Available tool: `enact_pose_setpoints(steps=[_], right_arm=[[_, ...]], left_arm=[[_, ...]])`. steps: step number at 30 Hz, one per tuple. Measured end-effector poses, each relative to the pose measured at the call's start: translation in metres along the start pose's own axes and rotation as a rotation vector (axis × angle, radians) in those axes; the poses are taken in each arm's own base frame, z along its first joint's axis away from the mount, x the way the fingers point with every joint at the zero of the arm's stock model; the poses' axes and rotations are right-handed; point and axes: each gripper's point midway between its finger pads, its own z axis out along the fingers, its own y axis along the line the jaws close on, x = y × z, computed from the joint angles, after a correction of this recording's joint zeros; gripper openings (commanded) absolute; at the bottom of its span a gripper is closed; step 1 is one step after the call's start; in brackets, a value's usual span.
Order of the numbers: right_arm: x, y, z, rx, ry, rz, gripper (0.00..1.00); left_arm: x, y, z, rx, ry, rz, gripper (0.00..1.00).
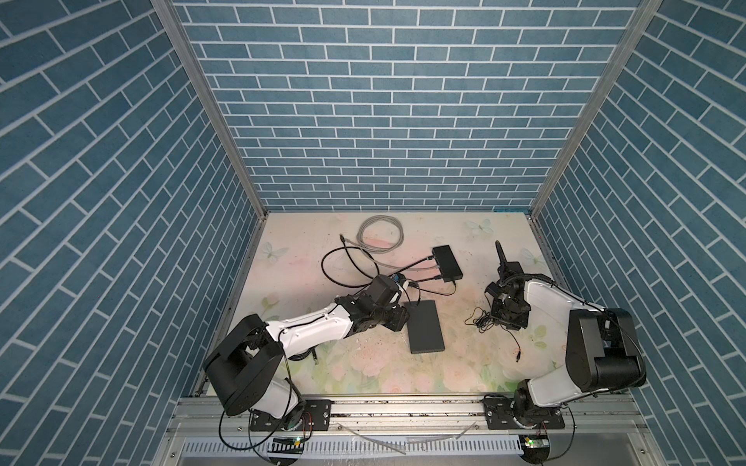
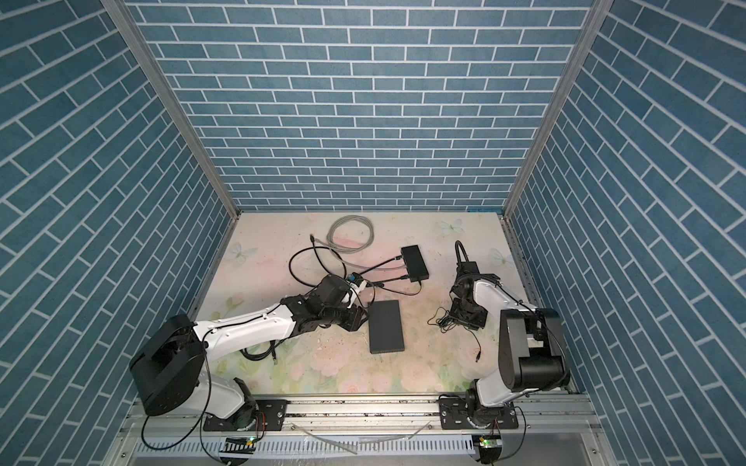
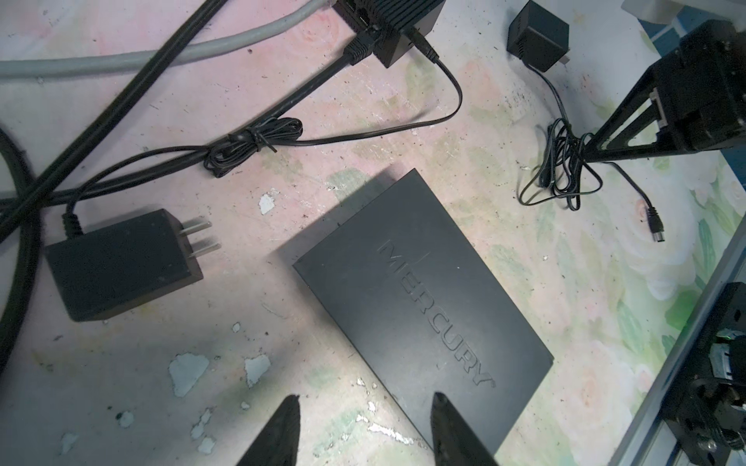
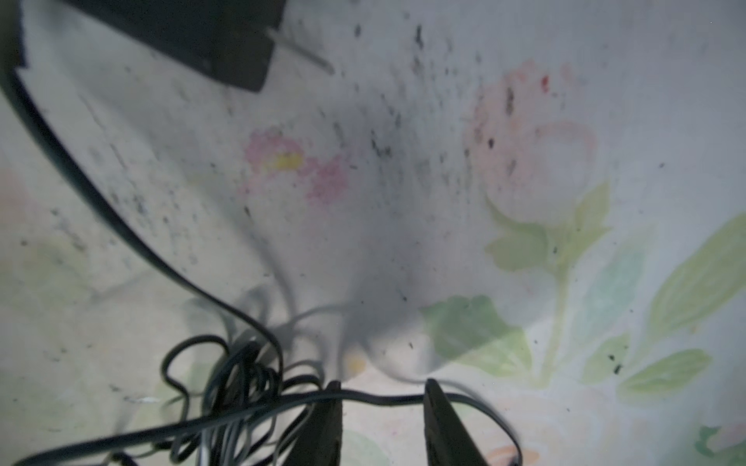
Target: Insert the plug into the switch port
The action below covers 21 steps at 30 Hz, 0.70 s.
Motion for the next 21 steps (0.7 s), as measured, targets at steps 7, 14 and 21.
enact_pose_setpoints(steps=[7,14,21], right_arm=[[-0.015,0.010,0.004,-0.019,0.002,-0.062,0.07],[-0.026,0.022,-0.031,-0.072,-0.003,-0.108,0.00],[-0.036,0.052,-0.091,-0.264,-0.067,-0.098,0.00]], left_arm=[[-0.015,-0.007,-0.004,0.001,-0.030,0.038,0.50],[-0.028,-0.021,-0.010,0.014,-0.057,0.098,0.47],[-0.054,-0.096,-0.010,0.190,-0.142,0.228,0.49]])
